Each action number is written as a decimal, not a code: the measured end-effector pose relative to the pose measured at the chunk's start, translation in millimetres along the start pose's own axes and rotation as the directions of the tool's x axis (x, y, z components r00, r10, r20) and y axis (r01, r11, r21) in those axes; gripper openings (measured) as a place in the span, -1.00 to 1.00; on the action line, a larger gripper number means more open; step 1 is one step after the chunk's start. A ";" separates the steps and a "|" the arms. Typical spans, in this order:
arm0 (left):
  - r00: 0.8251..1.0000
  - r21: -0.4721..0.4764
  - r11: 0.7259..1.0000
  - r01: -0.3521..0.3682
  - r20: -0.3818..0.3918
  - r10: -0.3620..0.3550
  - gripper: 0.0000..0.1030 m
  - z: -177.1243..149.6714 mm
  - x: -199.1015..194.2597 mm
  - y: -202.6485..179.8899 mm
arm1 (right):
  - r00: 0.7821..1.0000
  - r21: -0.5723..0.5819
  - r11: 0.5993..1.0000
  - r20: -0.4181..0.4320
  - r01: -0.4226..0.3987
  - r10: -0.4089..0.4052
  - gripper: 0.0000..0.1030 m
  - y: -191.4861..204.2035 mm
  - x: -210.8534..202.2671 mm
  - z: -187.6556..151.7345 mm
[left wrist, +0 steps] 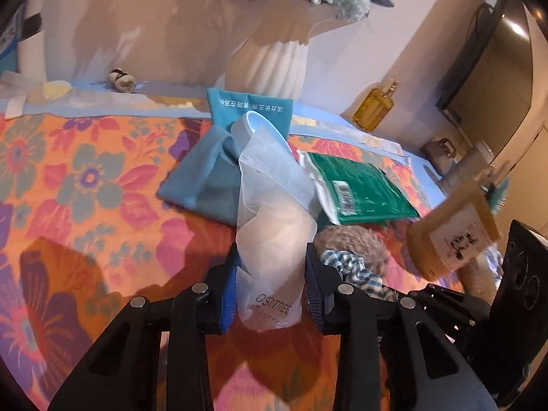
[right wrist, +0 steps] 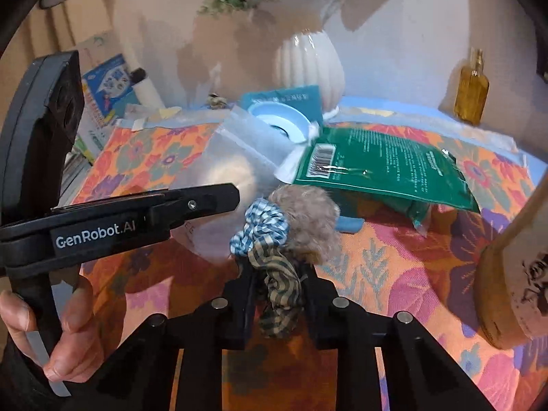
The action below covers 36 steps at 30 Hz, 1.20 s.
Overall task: Organize soft objects
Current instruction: 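Grasp the clear plastic bag with left gripper while right gripper grasps the plaid scrunchie, then carry the bag and scrunchie over the glass bowl and open both grippers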
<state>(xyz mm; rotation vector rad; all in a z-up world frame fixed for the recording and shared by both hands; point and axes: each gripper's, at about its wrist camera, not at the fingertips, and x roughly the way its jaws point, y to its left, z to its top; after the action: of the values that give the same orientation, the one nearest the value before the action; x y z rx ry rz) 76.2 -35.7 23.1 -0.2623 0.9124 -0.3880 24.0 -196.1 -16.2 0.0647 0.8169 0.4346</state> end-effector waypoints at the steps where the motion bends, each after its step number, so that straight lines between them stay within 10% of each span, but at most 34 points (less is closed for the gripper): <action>1: 1.000 0.001 1.000 0.001 0.011 -0.001 -0.40 -5.7 -9.3 0.4 | 1.000 0.002 1.000 0.014 -0.017 0.017 -0.56 2.0 -7.8 -4.7; 19: 0.990 0.086 0.994 -0.073 0.127 0.061 -0.39 -81.3 -71.4 5.4 | 0.995 0.057 0.998 -0.095 0.013 -0.007 -0.47 25.7 -58.7 -78.9; 26: 0.993 0.126 0.991 -0.039 0.118 0.024 -0.39 -86.0 -72.2 1.0 | 0.993 0.018 1.000 -0.120 0.021 -0.018 0.65 37.2 -49.4 -82.4; 34: 0.992 0.141 0.990 0.001 0.123 -0.019 -0.39 -88.4 -74.5 -0.7 | 0.979 0.043 0.981 -0.087 0.190 -0.186 0.65 38.9 -29.5 -71.9; 36: 0.992 0.149 0.989 0.012 0.126 -0.031 -0.39 -89.0 -75.7 -1.9 | 0.969 0.002 0.972 -0.079 0.237 -0.236 0.33 45.5 -27.6 -71.2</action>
<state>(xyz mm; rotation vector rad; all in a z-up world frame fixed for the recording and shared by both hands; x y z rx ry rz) -37.7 -9.6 25.6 -0.1591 0.7514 -0.4521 -59.6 -173.5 -36.0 -0.0393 0.8925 0.2077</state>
